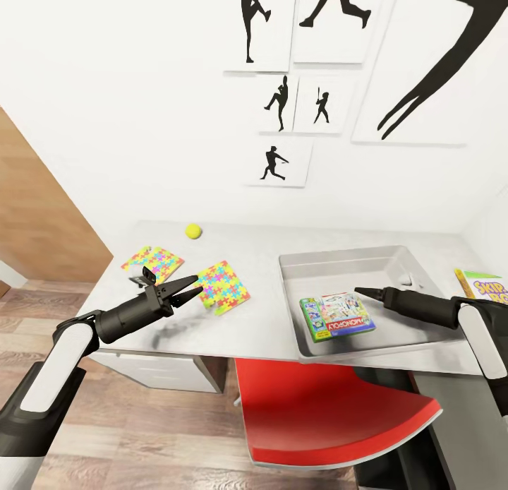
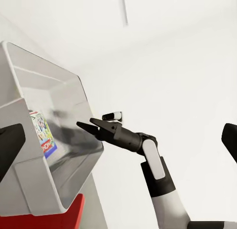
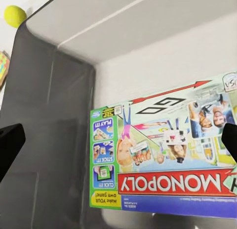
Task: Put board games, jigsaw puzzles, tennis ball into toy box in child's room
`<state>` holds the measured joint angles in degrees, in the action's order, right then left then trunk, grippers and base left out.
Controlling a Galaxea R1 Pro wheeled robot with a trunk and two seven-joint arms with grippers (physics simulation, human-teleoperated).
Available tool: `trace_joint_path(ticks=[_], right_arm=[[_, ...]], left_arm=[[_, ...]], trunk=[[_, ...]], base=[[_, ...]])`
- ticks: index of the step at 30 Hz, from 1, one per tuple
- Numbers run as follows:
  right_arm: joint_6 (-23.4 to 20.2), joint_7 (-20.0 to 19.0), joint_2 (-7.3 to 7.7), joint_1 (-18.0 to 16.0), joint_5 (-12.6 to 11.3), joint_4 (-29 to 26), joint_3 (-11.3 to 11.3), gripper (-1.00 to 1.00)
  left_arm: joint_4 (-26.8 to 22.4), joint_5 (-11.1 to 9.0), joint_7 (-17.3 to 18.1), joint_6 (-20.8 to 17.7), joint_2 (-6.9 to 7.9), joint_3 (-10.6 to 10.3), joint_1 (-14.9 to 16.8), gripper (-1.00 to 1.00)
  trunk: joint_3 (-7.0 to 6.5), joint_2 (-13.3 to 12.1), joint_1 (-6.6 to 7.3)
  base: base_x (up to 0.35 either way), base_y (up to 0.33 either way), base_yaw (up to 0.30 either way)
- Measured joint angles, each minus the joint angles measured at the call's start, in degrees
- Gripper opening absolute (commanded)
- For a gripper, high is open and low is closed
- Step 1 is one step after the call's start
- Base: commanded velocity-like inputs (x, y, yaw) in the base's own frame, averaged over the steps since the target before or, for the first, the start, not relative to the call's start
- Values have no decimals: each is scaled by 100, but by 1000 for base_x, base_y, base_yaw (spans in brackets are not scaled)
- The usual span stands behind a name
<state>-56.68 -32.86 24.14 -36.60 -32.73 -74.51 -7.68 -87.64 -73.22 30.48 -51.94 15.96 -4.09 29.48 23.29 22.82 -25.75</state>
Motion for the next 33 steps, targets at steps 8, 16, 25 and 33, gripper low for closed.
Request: trace_joint_path(ticks=[8, 16, 25, 33], right_arm=[[-2, -9, 9, 0, -7, -336, -26, 100], [5, -20, 22, 0, 4, -786, -94, 100], [9, -57, 28, 0, -7, -963, -457, 100], [-71, -260, 41, -96, -112, -972, -655, 100]], left_arm=[[0, 0, 0, 0, 0, 3, 0, 100], [1, 0, 5, 2, 0, 7, 0, 100], [0, 0, 13, 7, 0, 29, 0, 100], [42, -1, 111, -84, -96, 150, -91, 100]], trunk=[[0, 0, 0], [0, 0, 0], [0, 0, 0], [0, 0, 0]], base=[[0, 0, 0], [0, 0, 0], [0, 0, 0], [0, 0, 0]])
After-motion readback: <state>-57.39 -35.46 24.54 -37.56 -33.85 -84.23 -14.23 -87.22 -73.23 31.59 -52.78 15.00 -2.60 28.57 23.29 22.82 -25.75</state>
